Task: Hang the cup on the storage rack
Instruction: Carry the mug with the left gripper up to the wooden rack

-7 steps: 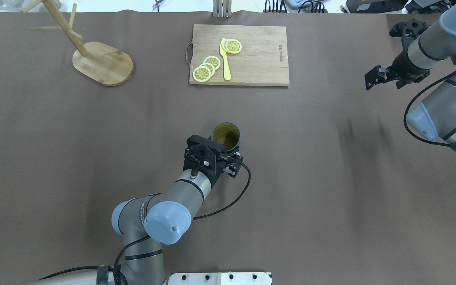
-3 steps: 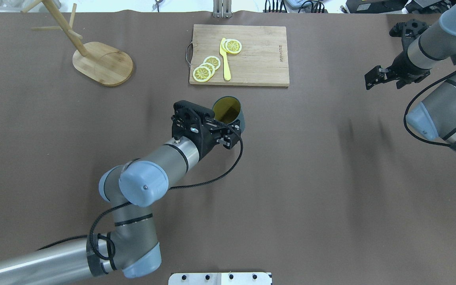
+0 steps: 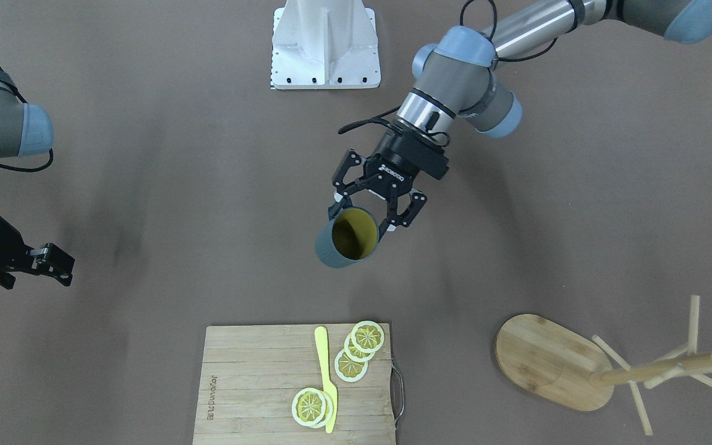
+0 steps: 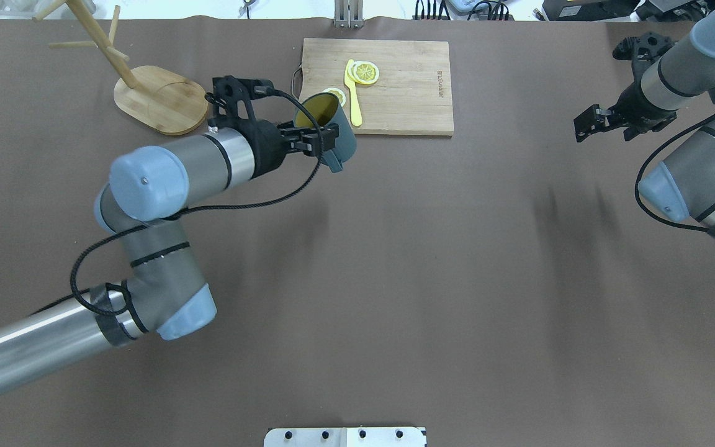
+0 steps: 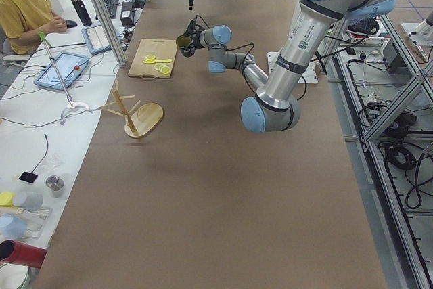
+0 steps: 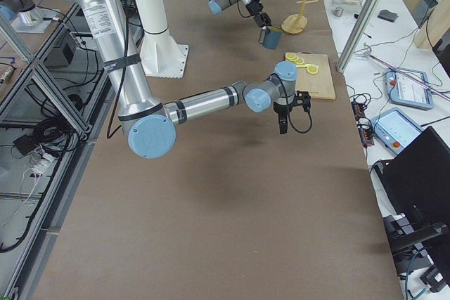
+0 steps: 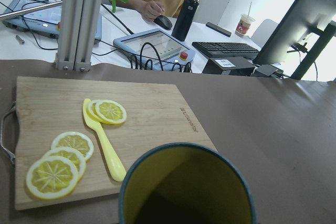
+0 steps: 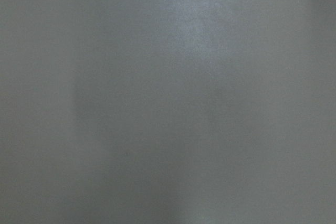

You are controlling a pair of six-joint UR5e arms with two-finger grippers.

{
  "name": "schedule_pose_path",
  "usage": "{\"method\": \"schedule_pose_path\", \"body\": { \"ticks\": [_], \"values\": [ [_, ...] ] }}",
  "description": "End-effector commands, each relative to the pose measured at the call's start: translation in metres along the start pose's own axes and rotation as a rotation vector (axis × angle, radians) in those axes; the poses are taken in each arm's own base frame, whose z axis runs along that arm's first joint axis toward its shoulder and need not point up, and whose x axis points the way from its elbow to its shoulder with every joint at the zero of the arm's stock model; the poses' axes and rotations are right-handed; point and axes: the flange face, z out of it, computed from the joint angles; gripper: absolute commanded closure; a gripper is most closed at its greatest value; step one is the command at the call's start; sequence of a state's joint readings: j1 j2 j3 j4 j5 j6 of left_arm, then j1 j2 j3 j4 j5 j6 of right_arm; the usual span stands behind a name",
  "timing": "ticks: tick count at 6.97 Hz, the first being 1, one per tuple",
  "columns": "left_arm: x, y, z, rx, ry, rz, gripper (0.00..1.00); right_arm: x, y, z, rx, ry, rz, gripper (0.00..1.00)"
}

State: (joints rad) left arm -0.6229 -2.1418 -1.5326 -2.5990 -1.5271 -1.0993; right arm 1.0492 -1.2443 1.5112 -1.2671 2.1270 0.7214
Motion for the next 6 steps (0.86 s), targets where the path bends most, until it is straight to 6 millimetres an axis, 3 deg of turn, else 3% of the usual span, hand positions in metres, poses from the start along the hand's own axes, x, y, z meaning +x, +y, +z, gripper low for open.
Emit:
{"method": "schedule_pose_path", "body": {
  "ticks": [1, 3, 6],
  "values": [
    [-0.076, -0.038, -0.036, -0.017, 0.021, -0.177, 1.0, -0.001, 0.001, 0.0, -0.001, -0.003, -0.01, 0.0],
    [-0.094, -0.068, -0.059, -0.008, 0.078, -0.4, 1.0, -0.004, -0.001, 0.0, 0.004, -0.001, -0.015, 0.0],
    [-0.127, -0.056, -0.079, 0.007, 0.201, -0.658, 1.0, -0.006, -0.002, 0.001, 0.007, 0.003, -0.018, 0.0]
  ]
}}
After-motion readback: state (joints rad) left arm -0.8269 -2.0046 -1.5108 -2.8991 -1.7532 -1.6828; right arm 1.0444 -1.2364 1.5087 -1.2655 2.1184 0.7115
